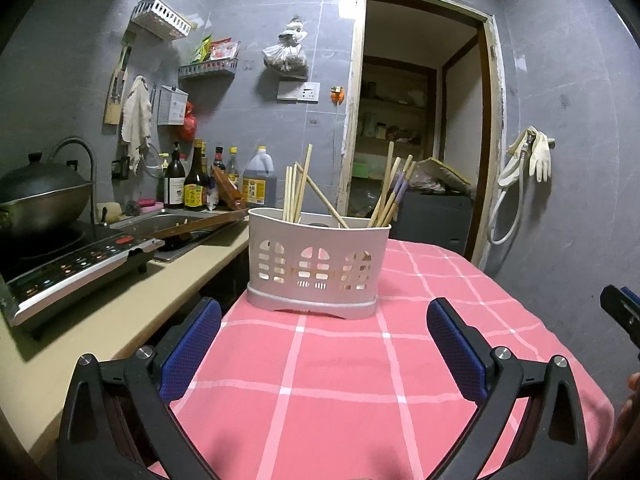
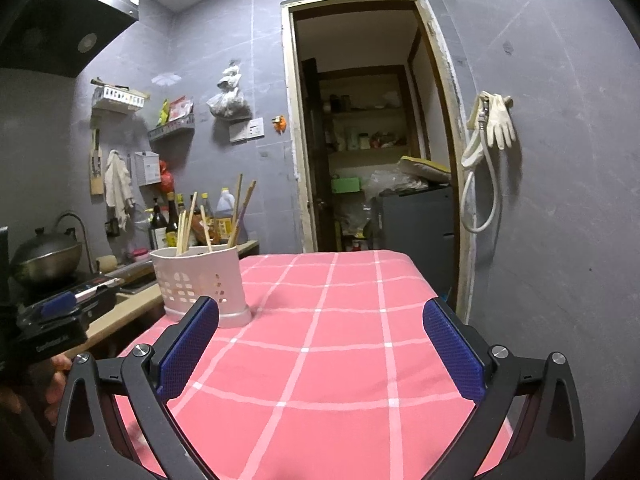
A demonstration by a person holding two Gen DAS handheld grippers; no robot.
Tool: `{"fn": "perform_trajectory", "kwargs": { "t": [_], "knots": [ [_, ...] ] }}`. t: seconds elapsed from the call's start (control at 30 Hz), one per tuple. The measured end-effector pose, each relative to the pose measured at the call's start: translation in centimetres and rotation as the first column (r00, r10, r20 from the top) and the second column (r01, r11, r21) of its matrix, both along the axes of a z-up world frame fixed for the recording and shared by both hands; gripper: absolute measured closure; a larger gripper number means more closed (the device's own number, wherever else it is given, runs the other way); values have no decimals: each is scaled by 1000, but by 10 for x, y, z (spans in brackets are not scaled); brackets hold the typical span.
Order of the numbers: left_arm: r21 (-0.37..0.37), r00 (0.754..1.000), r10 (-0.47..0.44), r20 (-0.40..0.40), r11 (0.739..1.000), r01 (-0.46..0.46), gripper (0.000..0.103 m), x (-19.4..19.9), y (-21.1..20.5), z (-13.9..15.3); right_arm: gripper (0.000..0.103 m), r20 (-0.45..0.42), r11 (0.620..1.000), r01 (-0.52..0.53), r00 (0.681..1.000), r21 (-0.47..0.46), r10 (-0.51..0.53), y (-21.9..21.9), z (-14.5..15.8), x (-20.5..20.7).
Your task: Organize utensils
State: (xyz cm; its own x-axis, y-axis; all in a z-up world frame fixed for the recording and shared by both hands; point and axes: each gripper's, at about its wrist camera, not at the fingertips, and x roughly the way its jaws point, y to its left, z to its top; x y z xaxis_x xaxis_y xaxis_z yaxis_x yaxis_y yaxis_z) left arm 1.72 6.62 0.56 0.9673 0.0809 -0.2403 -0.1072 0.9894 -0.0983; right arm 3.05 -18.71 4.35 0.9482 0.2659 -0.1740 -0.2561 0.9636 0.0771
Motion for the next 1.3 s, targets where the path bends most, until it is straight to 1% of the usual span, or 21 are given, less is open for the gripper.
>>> {"fn": "perform_trajectory", "kwargs": {
  "t": [0.23,1.3],
  "knots": [
    [22,1000,-7,6,1000,7,2,-4,-7,-3,0,0,1000,14,1000,5,-14,-4,-1,-3],
    [23,1000,-8,8,1000,8,2,-5,-8,-4,0,-4,1000,10,1000,3,-10,-3,-1,-4]
  ]
}}
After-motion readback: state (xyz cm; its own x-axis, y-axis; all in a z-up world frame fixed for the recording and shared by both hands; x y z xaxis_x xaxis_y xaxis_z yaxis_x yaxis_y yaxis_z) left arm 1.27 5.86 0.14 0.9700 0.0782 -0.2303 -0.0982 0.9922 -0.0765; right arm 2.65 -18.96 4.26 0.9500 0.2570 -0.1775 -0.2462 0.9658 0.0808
